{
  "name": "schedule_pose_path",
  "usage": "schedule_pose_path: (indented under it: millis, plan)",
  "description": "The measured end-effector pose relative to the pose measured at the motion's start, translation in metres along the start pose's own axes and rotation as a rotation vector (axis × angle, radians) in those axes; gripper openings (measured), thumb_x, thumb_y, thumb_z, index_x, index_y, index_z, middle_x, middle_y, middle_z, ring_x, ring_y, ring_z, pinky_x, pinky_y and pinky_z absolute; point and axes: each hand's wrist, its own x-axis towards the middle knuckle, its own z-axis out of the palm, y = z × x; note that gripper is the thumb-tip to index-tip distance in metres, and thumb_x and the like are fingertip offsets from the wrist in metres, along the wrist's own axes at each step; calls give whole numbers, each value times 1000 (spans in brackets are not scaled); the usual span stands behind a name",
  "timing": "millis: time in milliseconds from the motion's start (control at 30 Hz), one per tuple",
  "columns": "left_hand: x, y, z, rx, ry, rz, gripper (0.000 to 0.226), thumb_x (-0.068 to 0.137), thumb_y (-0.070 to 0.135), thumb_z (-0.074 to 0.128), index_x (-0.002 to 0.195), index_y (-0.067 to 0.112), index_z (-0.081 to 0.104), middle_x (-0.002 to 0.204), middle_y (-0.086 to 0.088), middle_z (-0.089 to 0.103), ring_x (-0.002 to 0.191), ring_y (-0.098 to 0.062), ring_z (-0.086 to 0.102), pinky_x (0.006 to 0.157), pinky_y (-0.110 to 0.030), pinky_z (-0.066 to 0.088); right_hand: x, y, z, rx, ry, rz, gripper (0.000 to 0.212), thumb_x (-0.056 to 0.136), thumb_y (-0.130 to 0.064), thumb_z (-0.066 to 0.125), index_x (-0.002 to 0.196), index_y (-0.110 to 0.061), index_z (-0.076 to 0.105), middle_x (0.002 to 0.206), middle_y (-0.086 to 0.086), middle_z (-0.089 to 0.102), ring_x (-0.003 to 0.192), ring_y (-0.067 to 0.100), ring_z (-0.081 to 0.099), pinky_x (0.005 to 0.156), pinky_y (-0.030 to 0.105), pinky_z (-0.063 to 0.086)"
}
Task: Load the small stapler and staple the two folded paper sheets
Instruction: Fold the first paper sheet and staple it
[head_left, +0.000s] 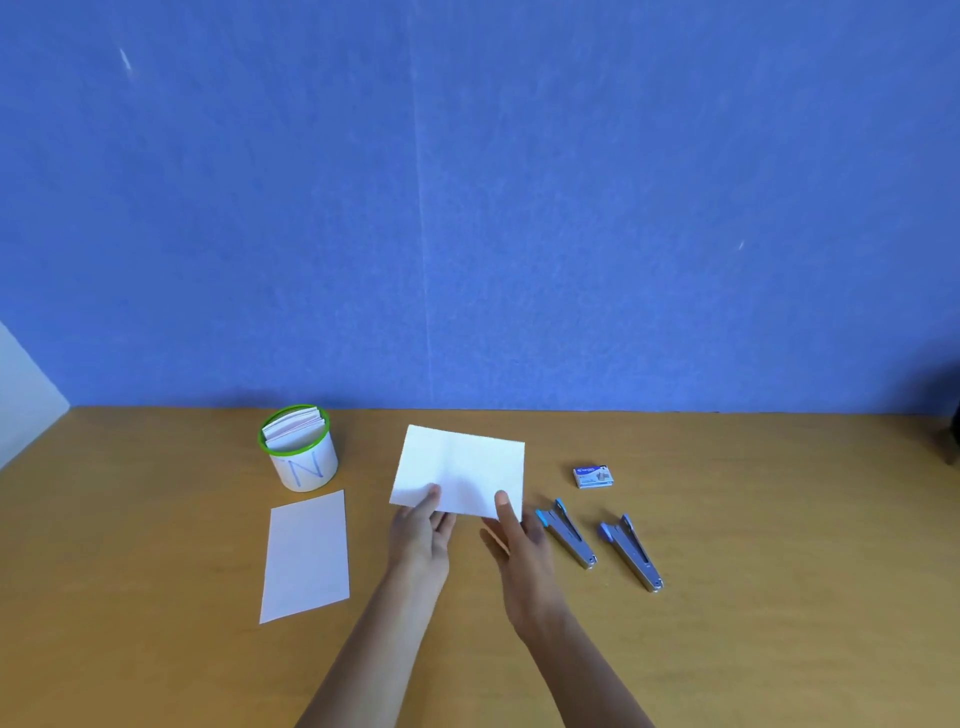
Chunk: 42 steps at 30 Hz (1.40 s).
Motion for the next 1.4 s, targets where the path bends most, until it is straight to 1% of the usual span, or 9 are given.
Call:
schedule_pose_path:
  millis: [133,367,767,933,1033,1167,1267,1333,1400]
  plan:
    - [-10,-12,4,-37,-72,-23,14,89,-3,57,100,5,59,103,-11,65,87,-19,65,88,-34,47,1,-13,4,229,1,-17,30,90,-22,61,116,-9,63,113,7,71,106,17,66,89,25,54]
    - [-20,-21,-2,225,-194,92,28,82,-6,65,107,6,63,99,-7,72,94,-23,68,72,-27,58,8,-32,-2,368,174,-15,16,88,-4,61,103,-3,66,84,1,77,78,12,72,62,19,58]
    - [-23,-14,13,562,-60,486,44,88,21,64,130,19,50,125,7,54,117,-7,50,94,-24,37,0,-36,-10,-38,141,-267,22,96,-18,52,113,-19,65,109,-6,72,108,10,63,83,17,49]
    - [-38,-21,28,329,-364,226,52,75,57,61,116,25,62,118,6,67,110,-13,63,89,-30,49,-13,-35,2,-428,-142,-483,33,100,-27,40,127,-27,58,129,-15,61,123,-2,51,100,15,40]
    - [-37,-16,32,279,-350,184,50,78,56,63,106,14,65,98,1,70,96,-15,68,81,-30,52,-15,-29,7,-546,-218,-481,45,95,-43,34,133,-29,53,136,-19,53,131,-4,41,108,19,33]
    - [-32,-5,33,299,-254,212,18,94,26,53,98,18,69,98,0,73,93,-15,67,76,-30,51,-13,-31,10,-395,-173,-438,40,95,-45,37,129,-35,55,131,-28,54,126,-10,42,101,11,37]
    - [-27,7,31,286,-227,205,15,95,22,51,100,19,65,100,4,71,96,-16,63,74,-30,49,0,-41,11,-173,130,-404,34,92,-37,56,126,-42,50,128,-28,53,117,-13,48,88,15,41]
    - [-24,16,29,291,-233,166,14,94,22,53,102,18,64,104,0,70,99,-19,63,74,-31,50,12,-48,7,175,276,-231,48,89,-32,63,133,-30,44,133,-11,54,117,0,53,85,17,42]
    - [-20,23,26,307,-272,135,13,93,22,54,101,18,64,100,-1,73,95,-19,67,71,-31,51,17,-52,5,461,202,-48,53,89,-33,61,136,-14,45,120,1,66,106,11,62,87,24,51]
